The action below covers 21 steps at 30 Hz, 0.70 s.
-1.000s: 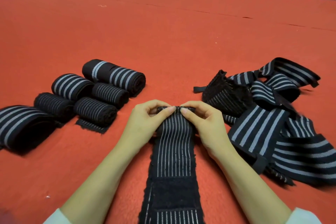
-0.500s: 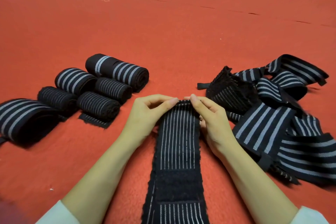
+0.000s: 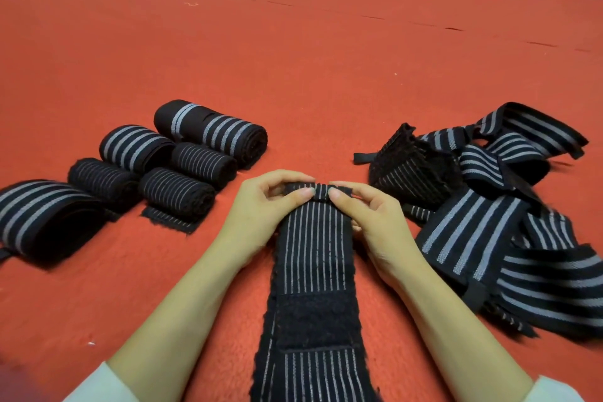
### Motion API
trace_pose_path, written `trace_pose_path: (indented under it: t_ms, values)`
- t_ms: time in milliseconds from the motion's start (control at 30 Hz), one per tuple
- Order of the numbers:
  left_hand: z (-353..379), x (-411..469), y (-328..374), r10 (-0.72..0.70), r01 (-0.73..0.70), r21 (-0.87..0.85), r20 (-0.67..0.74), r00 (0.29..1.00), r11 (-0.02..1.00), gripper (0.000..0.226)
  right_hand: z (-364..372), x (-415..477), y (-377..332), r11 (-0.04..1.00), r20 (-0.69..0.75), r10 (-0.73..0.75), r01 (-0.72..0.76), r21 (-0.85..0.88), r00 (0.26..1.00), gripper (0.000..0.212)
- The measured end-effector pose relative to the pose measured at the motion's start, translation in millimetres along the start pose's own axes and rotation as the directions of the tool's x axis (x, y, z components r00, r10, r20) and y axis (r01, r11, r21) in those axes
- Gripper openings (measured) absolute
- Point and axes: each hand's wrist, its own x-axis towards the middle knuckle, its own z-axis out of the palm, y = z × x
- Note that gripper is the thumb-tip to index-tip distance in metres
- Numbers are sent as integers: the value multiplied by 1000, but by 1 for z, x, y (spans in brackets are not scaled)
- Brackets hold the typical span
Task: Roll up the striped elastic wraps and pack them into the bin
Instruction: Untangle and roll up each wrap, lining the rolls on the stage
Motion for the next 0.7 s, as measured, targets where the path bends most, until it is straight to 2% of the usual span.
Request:
trace_pose_path:
  t_ms: [167, 300, 433, 500, 600, 700]
  values:
    - [1, 0, 3, 45, -45, 7, -21, 999, 999, 16, -1, 1, 2, 999, 52, 25, -26, 22, 998, 22]
    - [-1, 0, 2, 0, 0, -39, 7, 1000, 999, 7, -4, 2, 2, 998, 59, -58, 58, -2, 997, 17]
    - [0, 0, 2, -133, 142, -166, 63, 989, 976, 32, -3, 0, 2, 990, 78, -122, 127, -64, 989, 18]
    - [-1, 1, 0, -154, 158, -101, 51, 987, 982, 28, -2, -1, 2, 994, 79, -95, 98, -39, 992, 18]
    - [-1, 0, 0, -100, 101, -34, 17, 995, 994, 7, -2, 0, 3, 998, 91, -54, 58, -38, 994, 15]
    - [0, 1, 1, -36, 35, -16, -15, 999, 999, 11, -2, 2, 4, 1000, 83, 19, -20, 4, 996, 19]
